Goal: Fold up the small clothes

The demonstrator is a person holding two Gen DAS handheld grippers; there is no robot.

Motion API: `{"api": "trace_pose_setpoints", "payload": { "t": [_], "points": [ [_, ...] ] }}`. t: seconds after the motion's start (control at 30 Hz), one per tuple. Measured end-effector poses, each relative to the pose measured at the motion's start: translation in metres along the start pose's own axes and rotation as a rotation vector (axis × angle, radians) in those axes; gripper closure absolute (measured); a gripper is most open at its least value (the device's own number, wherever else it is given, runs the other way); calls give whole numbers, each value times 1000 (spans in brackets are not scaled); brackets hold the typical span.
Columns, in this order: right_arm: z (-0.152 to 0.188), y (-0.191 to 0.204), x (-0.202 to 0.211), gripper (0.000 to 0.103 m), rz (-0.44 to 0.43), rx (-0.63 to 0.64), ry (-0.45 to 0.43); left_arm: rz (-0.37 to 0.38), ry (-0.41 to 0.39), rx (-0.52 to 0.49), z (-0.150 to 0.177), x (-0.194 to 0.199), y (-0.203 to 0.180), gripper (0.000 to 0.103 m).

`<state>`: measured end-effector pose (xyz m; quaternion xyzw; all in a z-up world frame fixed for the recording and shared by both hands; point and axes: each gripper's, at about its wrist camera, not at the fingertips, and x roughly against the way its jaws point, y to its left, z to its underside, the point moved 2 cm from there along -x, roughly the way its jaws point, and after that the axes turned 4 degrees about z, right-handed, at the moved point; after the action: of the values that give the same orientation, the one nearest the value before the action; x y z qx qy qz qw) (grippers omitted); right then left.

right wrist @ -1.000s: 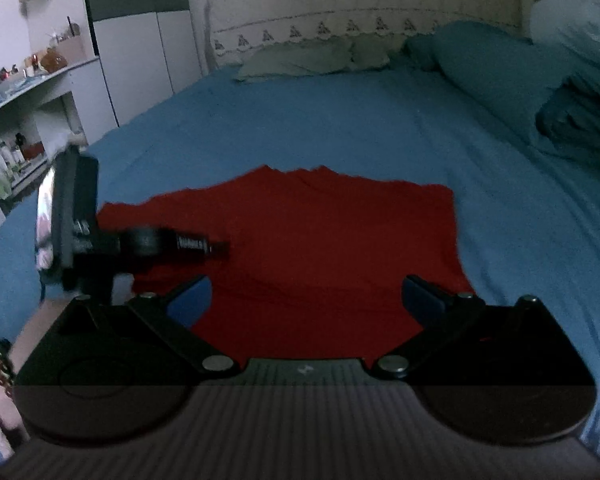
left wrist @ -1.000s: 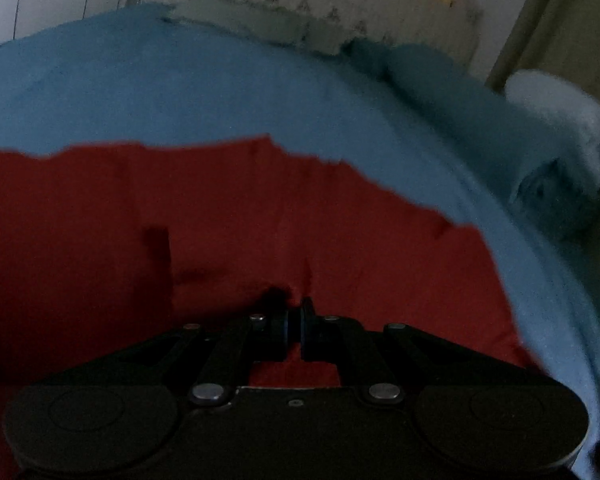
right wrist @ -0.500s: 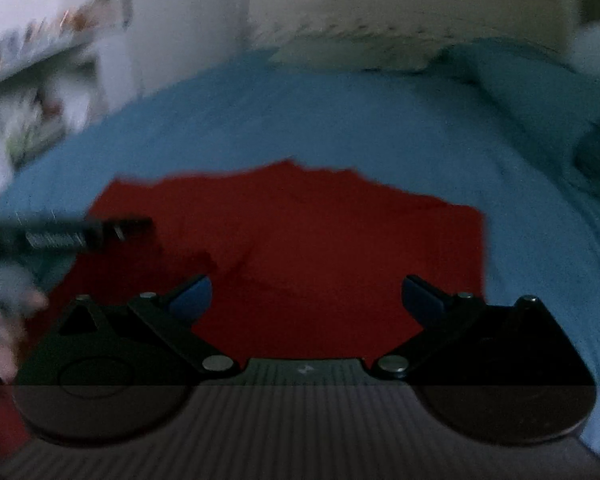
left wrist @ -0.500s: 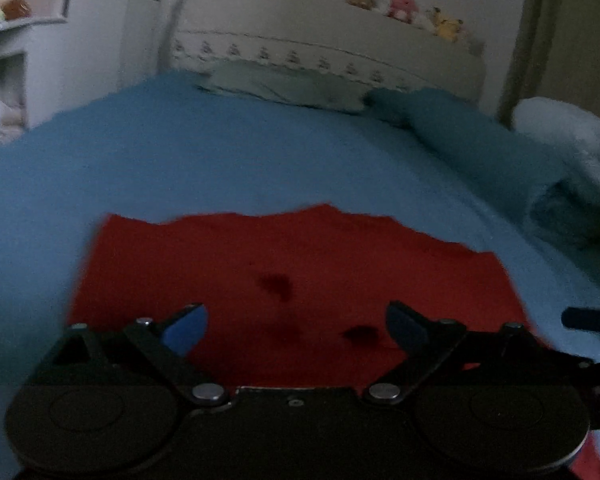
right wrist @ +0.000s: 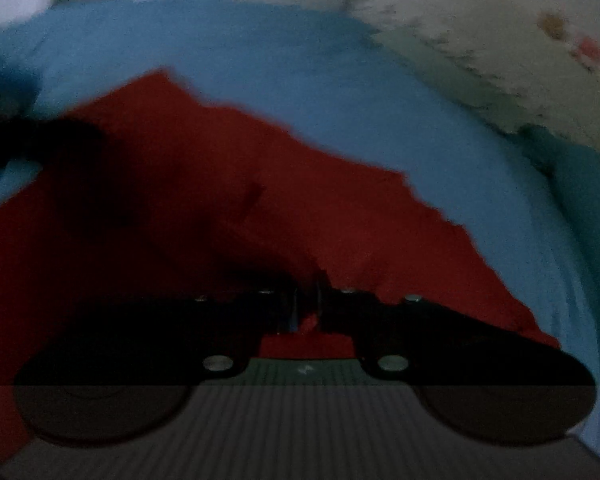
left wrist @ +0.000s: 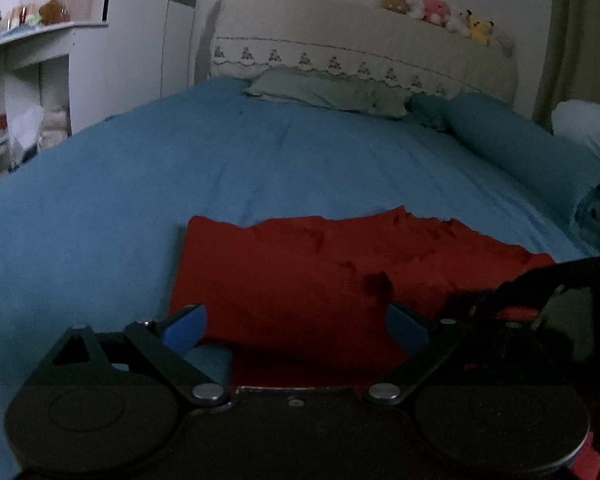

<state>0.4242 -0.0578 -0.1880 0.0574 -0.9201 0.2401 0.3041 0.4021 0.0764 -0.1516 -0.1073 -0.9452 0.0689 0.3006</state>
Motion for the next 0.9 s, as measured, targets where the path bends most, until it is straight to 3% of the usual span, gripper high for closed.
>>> {"api": "trace_pose_setpoints", "payload": {
  "t": [0.13,0.27,0.33,0.4,0.43,0.47,0.57,0.63,0.7,0.73,0.77,0.9],
  "points": [
    [21,-51,17,80,22,-389,-25,-1,-14,-8,1,6,4,5],
    [69,-69,6,72,-22,-589,38,15,-3,-9,2,5,3,5],
    [84,-73,5,69,-59,-654,18,45,8,22,2,4,3,5],
    [86,-74,9,47,-65,-663,-7,54,9,28,2,5,2,5],
    [87,-73,12,27,-68,-670,-19,52,8,24,2,5,1,5],
    [84,-69,15,15,-63,-676,-36,50,7,21,2,5,0,5],
    [84,-74,17,14,-29,-700,-71,56,14,35,3,4,0,5],
    [80,-80,13,18,-33,-759,-71,56,22,45,3,3,2,5],
    [79,-86,4,37,-34,-808,-38,47,32,49,3,0,5,5],
    [76,-88,0,61,-24,-812,-12,43,38,49,4,-1,5,5],
    [75,-89,-5,78,-9,-800,14,39,45,52,5,-3,6,5],
    [56,-103,-2,82,0,-755,-12,42,85,88,14,-13,10,5]
  ]
}}
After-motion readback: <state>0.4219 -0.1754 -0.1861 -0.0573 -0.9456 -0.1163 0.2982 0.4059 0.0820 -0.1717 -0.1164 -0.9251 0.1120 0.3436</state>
